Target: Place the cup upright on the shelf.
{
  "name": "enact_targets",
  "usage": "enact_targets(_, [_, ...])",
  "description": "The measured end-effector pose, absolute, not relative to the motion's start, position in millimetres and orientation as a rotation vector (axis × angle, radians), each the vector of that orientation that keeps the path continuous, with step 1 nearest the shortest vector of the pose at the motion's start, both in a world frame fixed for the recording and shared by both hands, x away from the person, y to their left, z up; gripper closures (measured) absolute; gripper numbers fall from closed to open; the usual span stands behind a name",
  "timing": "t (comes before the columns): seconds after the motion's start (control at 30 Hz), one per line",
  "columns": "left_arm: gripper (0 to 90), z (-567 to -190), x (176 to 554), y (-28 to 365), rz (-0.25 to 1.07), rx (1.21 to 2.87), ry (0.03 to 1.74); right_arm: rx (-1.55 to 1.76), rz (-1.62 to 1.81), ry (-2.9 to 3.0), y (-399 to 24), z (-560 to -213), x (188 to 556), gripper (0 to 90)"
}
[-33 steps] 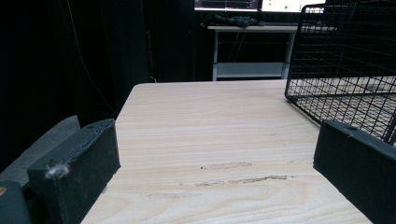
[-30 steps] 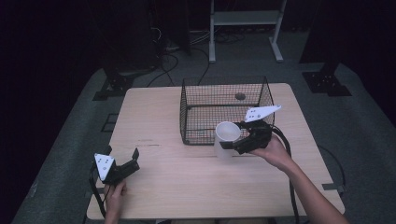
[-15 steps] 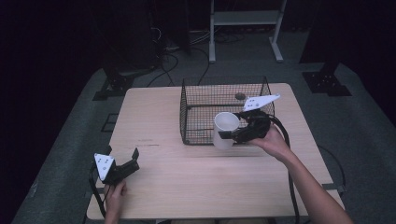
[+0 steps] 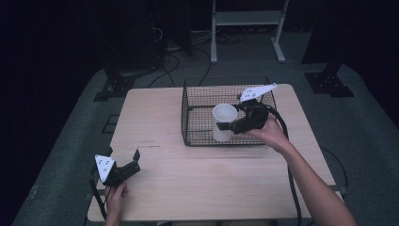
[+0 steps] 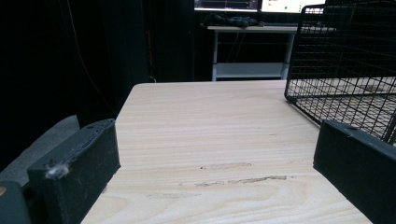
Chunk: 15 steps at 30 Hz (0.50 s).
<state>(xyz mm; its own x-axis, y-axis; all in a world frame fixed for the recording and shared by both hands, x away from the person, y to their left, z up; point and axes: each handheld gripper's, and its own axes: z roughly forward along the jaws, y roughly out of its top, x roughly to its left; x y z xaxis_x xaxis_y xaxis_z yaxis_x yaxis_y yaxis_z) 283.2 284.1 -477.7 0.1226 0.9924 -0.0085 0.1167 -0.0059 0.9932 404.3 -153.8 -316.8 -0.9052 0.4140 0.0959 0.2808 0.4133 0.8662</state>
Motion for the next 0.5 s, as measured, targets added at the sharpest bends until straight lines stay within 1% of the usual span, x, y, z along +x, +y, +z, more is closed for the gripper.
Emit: enact_targets(0.5, [0.0,-477.7,283.3,284.6,1.055,1.348,1.203,0.633,1.482,2.514,-144.7,-306.1,425.1,19.3])
